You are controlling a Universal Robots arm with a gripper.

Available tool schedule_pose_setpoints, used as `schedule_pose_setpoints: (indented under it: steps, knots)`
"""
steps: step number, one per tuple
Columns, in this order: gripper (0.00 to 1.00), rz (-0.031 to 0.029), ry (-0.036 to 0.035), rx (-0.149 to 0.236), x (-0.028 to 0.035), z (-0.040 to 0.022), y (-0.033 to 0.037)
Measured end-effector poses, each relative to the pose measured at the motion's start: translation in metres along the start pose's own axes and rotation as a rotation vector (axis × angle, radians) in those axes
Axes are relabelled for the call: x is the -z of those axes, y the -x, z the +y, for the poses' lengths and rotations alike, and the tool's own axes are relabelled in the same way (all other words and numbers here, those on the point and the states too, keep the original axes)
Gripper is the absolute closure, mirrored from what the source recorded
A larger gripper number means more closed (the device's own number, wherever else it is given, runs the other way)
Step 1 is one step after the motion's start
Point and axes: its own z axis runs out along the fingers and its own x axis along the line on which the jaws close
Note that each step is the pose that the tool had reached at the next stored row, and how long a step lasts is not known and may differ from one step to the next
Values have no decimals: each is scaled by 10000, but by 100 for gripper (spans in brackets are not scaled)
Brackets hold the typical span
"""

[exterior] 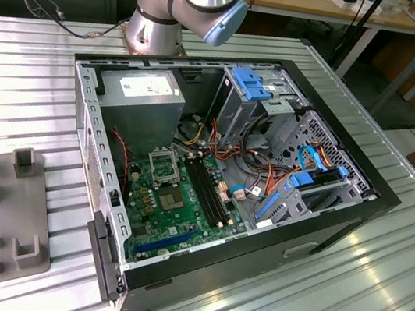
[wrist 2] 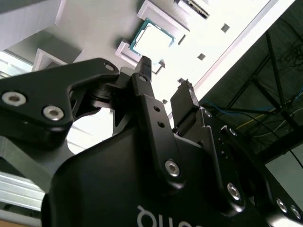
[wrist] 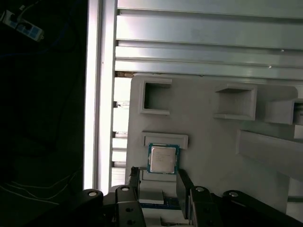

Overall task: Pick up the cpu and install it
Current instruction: 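Pick up the cpu and move it towards the insertion slot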

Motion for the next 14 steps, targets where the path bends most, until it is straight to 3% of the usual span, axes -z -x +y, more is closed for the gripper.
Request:
schedule_pose_setpoints:
  steps: [4,11,14]
  knots:
    - [56,0,2,-315,-80,0,7]
    - [56,-2,3,-454,-220,-3,9]
    - [56,-1,2,-456,-229,-3,9]
